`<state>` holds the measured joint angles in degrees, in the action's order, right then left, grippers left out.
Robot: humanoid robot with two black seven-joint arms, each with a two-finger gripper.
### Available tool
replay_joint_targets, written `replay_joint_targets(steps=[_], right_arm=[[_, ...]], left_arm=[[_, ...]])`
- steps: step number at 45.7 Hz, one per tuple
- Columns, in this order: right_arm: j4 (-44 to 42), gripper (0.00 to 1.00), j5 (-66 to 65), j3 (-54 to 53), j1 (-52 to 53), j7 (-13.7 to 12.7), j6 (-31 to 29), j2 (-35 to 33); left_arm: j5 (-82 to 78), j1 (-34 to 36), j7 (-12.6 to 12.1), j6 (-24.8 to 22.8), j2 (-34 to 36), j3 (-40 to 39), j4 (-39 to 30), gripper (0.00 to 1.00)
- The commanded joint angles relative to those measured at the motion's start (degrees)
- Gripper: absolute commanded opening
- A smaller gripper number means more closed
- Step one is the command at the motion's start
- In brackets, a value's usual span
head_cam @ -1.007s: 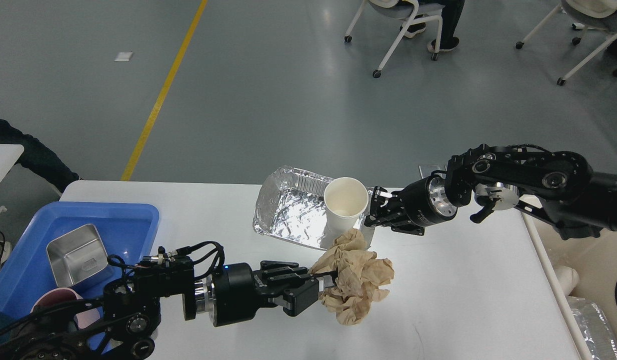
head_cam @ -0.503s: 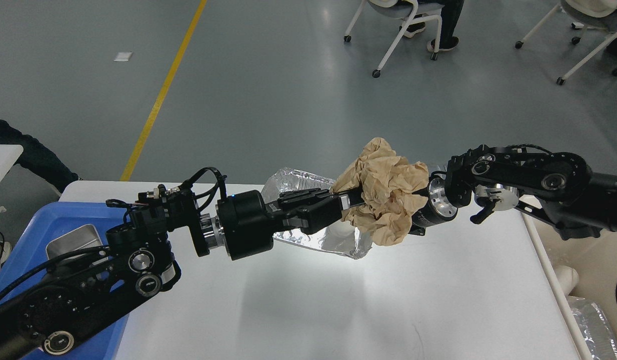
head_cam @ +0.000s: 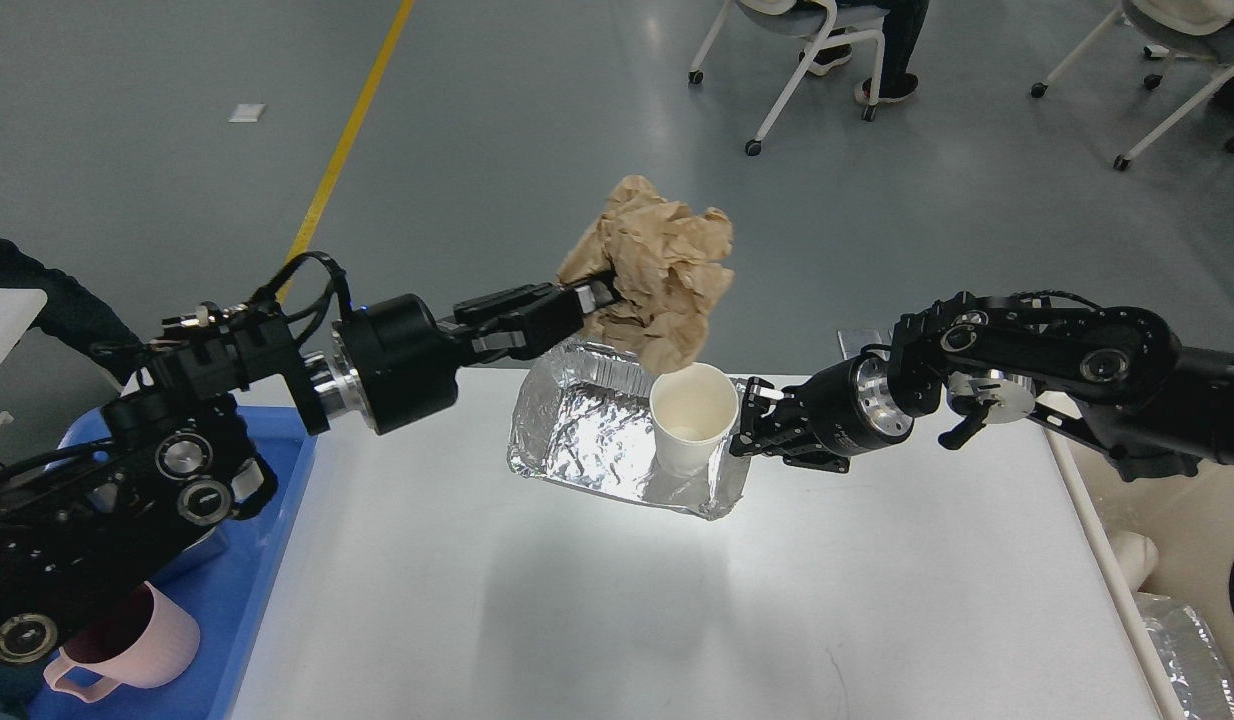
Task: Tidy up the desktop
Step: 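Place the crumpled paper into the foil tray beside the cup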
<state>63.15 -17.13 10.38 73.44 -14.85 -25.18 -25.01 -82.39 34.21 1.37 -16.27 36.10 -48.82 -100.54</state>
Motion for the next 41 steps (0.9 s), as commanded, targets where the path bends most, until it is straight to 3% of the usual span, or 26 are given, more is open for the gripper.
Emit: replay_joint_targets(steps=[1,12,28,41], right_arm=[[-0.04,0.0,-0.01,-0.01,-0.05,0.0,0.04,0.14],[-0.04,0.0,-0.1,-0.1,-0.05,0.0,0.04,0.23],[0.05,0.0,-0.1,-0.28,-0.05,0.0,0.04,0.32],[0.05,0.0,-0.1,-0.28,0.39,0.0,0.04,0.76]], left_arm=[[0.56,-1.42,-0.05,0.01,6.7,-0.66,0.96,0.05],[0.74,-6.96,-0.14,-0.08,9.87,0.39,2.37,0.06],[0.65,-9.42,-0.14,0.01,5.13,1.27,6.76,0.11],[0.48,-9.42,-0.14,0.19,0.82,2.59,8.43,0.27]])
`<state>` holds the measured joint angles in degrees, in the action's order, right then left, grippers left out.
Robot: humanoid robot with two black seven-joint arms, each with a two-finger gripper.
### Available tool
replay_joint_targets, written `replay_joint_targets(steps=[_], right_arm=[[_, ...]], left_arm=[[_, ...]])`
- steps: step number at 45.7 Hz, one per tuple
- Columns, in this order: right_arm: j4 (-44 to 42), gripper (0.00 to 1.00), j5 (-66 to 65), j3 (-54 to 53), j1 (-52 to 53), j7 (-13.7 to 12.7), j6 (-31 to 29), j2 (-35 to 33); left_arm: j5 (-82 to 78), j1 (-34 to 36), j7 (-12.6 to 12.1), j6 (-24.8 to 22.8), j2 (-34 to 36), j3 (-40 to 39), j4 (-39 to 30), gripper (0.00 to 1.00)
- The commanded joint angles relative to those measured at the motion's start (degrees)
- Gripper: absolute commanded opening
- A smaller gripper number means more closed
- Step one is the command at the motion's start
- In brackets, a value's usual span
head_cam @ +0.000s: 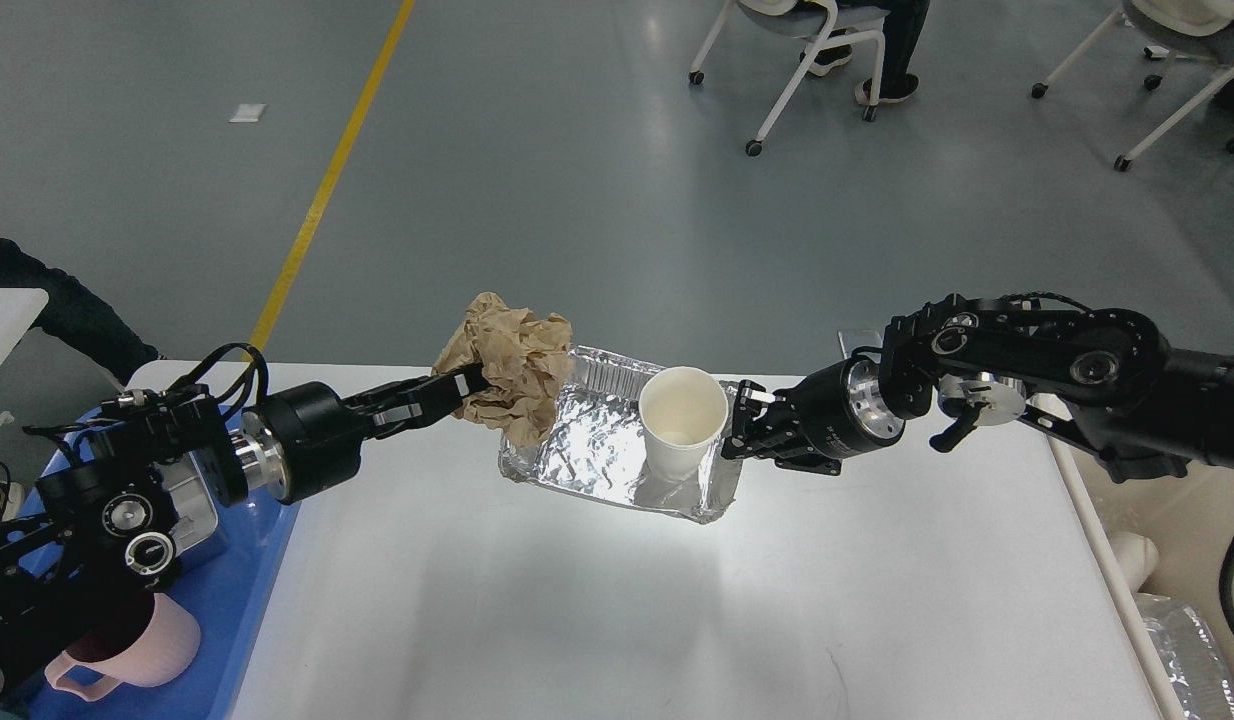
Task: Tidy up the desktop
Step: 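Place the crumpled paper into the foil tray beside the cup, then raise the left gripper away from the foil tray, then swing the foil tray with the right gripper to the white bin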
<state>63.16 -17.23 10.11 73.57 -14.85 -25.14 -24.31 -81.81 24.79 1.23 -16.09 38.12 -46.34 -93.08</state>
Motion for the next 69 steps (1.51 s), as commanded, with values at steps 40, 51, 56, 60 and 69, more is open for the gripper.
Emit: replay_joint_targets(steps=[40,51,56,60,69], right_arm=[[0.03,0.0,0.0,-0.09,0.17,0.0,0.0,-0.04],[0.03,0.0,0.09,-0.35,-0.53,0.0,0.09,-0.83],[0.03,0.0,0.09,-2.1,-1.49,0.0,0.96,-2.41],[0.03,0.0,0.09,-3.86,-3.16,0.0,2.19,-3.99],[0.2,0.0,0.26,-8.17,-7.99,0.0,5.71,-11.01]], left_arm=[[5.77,0.61,-0.26,-1.14,-5.42,-7.09,1.14,0.97],[28.35,-1.67,-0.35,1.75,-6.31,-20.01,3.69,0.97],[38.9,-3.86,-0.35,4.39,-6.31,-21.78,6.15,0.97],[46.37,-5.27,-0.18,5.19,-6.22,-22.13,9.22,0.97],[62.28,-7.03,-0.09,4.57,-8.67,-26.69,15.73,0.97]])
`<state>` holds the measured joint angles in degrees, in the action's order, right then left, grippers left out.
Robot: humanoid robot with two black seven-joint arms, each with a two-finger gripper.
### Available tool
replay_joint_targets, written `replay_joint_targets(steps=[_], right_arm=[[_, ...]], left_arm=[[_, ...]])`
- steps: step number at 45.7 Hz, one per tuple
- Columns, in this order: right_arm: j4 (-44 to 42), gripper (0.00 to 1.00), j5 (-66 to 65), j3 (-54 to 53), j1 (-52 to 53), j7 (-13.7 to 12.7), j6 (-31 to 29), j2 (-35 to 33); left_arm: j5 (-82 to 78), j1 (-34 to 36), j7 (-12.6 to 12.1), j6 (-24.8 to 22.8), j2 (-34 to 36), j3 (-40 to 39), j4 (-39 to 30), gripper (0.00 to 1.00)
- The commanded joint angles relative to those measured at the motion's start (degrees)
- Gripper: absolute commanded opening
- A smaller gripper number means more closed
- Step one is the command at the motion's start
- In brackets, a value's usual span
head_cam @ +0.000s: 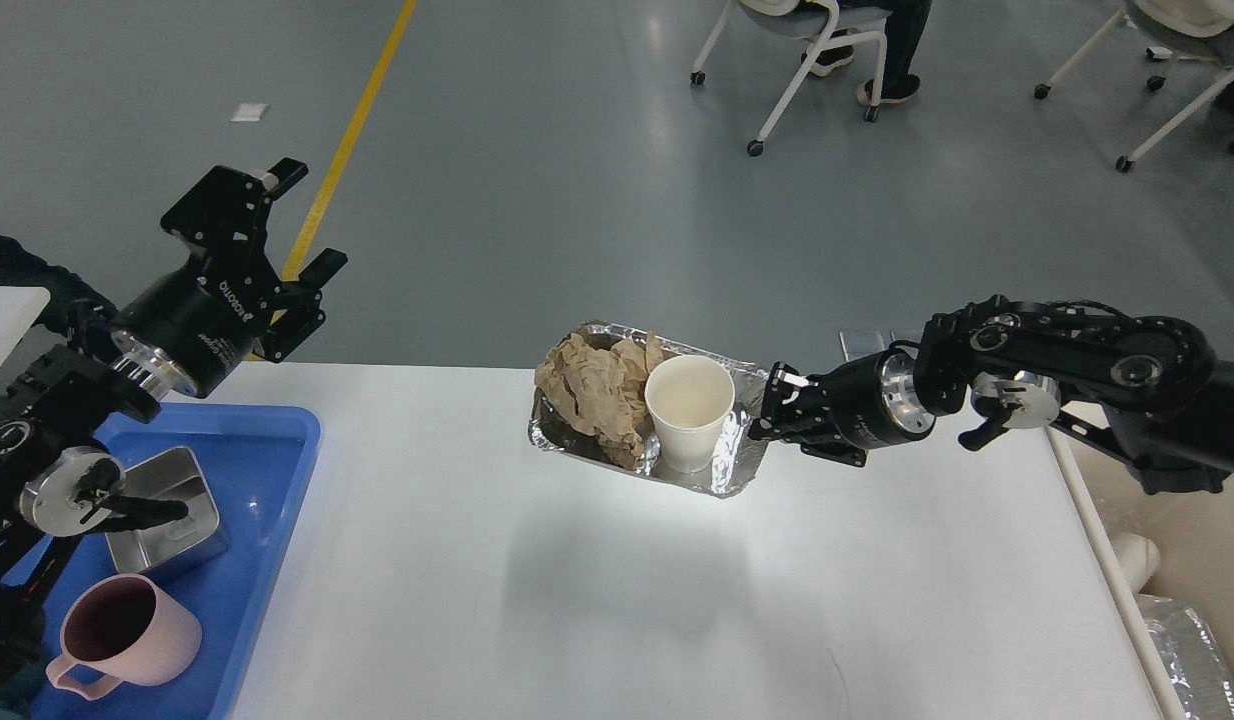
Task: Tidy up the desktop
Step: 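Swing the foil tray with the right gripper to the white bin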
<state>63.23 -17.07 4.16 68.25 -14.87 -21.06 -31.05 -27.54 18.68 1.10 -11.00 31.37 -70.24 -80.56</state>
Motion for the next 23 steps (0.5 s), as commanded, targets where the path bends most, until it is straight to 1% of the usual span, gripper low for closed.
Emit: replay_joint_targets(steps=[1,7,12,17,19,23], right_arm=[[0.14,0.0,0.28,-2.75,-3.29,0.02,1.72,-5.41],[0.14,0.0,0.98,-6.0,-8.3,0.02,2.25,-12.27],[-0.12,0.0,1.25,-8.82,-12.69,0.11,3.83,-18.77],[-1.17,0.0,1.34,-10.05,-17.18,0.37,4.27,-23.96],[-1.96,0.0,1.77,-10.14,-18.85,0.37,4.89,-25.46],[-3.02,0.0,4.4,-10.14,-22.01,0.37,7.61,-27.31]], left_arm=[[9.16,-1.01,0.05,-0.6,-2.62,-3.49,3.91,0.97],[11.46,-1.19,0.14,-0.69,-6.75,-5.52,8.57,0.97],[11.63,-1.1,0.14,-0.78,-9.65,-6.39,12.88,0.97],[11.64,-1.02,0.31,-1.04,-11.59,-8.06,14.91,0.97],[11.64,-1.02,0.31,-2.35,-12.2,-9.2,15.17,0.97],[11.64,-1.02,0.31,-6.83,-13.52,-11.93,16.75,0.97]])
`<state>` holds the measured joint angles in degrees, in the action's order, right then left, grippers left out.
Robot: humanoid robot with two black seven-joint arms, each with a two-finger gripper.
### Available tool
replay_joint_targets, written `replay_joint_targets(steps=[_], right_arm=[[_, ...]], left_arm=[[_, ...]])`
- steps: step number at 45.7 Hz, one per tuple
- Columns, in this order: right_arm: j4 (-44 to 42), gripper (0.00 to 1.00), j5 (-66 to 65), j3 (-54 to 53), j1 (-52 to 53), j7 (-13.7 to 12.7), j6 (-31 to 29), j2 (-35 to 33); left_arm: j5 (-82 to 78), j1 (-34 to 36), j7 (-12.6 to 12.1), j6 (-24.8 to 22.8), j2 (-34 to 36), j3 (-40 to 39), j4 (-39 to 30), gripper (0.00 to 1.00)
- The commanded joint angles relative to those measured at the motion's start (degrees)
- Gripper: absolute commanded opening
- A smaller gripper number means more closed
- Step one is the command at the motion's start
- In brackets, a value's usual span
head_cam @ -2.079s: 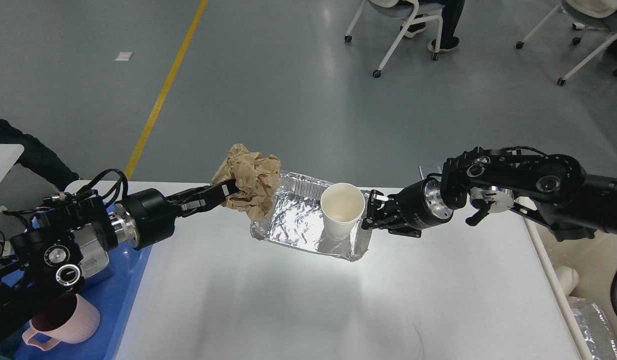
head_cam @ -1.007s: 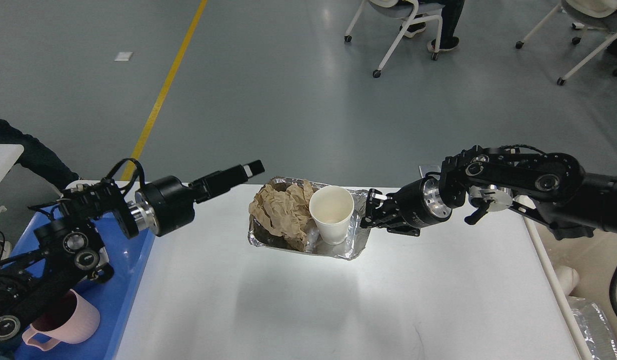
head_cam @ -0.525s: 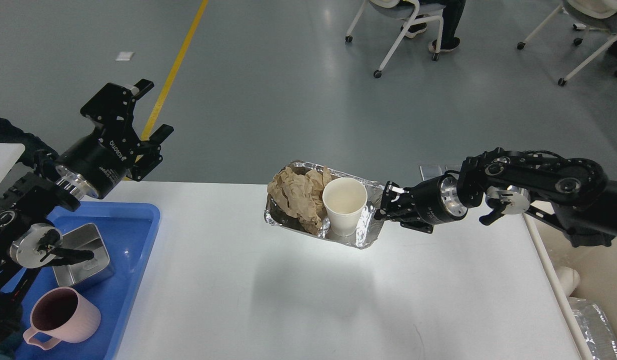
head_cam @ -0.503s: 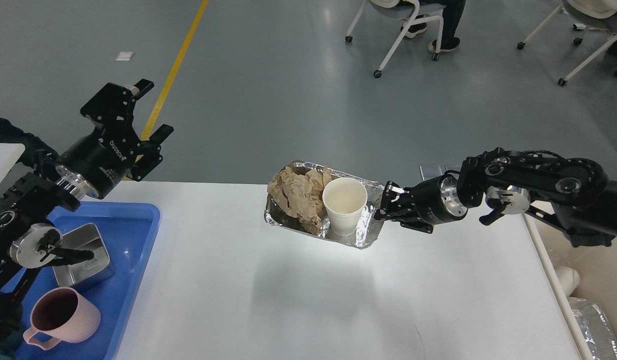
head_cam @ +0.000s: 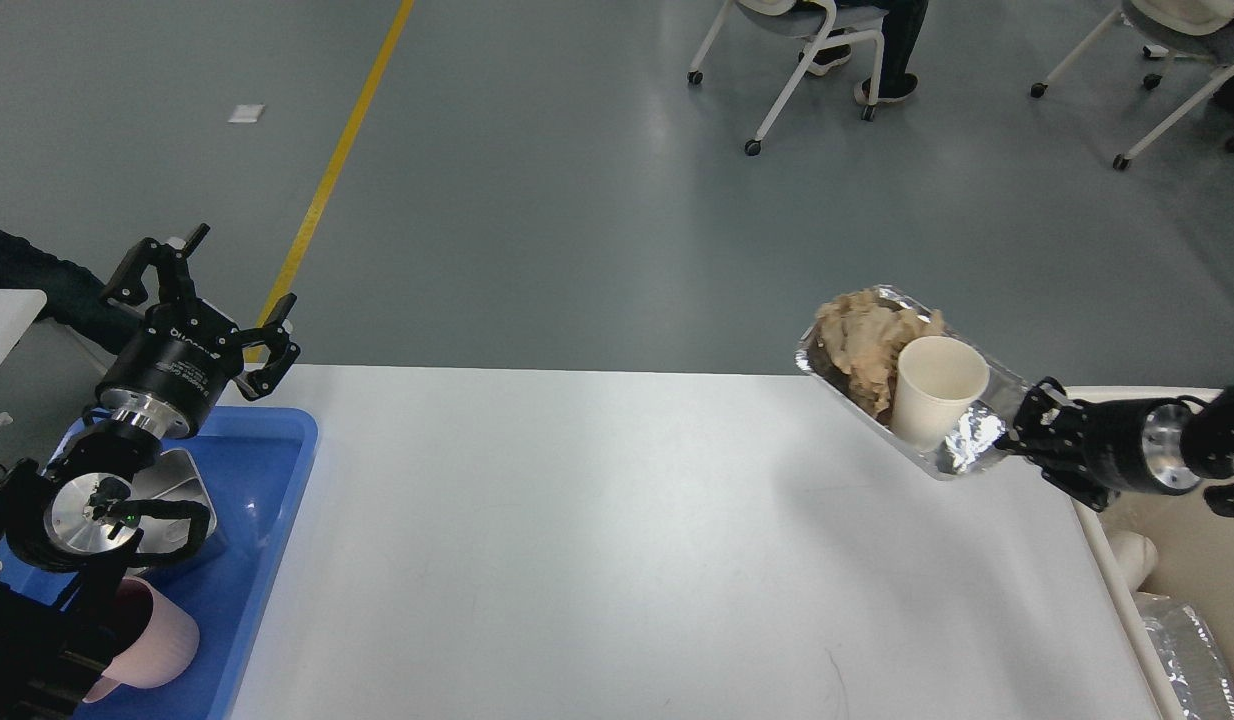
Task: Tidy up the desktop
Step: 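Swing the foil tray with the right gripper to the white bin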
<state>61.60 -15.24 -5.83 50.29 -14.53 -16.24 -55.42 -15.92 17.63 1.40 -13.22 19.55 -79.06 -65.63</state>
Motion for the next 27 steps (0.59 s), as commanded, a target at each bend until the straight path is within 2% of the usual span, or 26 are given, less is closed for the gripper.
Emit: replay_joint_targets(steps=[1,9,15,24,27], right_arm=[[-1.57,0.0,3.28,-0.14,-4.76,0.03,3.66,-3.38],[-4.64,0.0,4.69,-0.14,-9.42,0.38,10.0,-4.52],[-9.56,0.0,5.04,-0.14,-11.53,0.56,12.02,-4.26],[-16.42,0.0,12.42,-0.06,-13.11,0.47,15.36,-3.82],[-18.97,0.0,12.43,0.56,-13.64,0.47,18.51,-2.77]], left_arm=[[0.01,0.21,0.01,-5.14,-2.31,-3.81,2.43,0.97],[0.01,1.18,0.18,-8.31,-6.8,-5.58,7.44,0.97],[0.01,1.53,0.27,-9.72,-10.49,-5.49,9.64,0.97],[-0.08,1.53,0.27,-9.72,-10.93,-5.14,9.73,0.97],[-0.08,1.53,0.27,-9.72,-10.58,-5.05,9.73,0.97]])
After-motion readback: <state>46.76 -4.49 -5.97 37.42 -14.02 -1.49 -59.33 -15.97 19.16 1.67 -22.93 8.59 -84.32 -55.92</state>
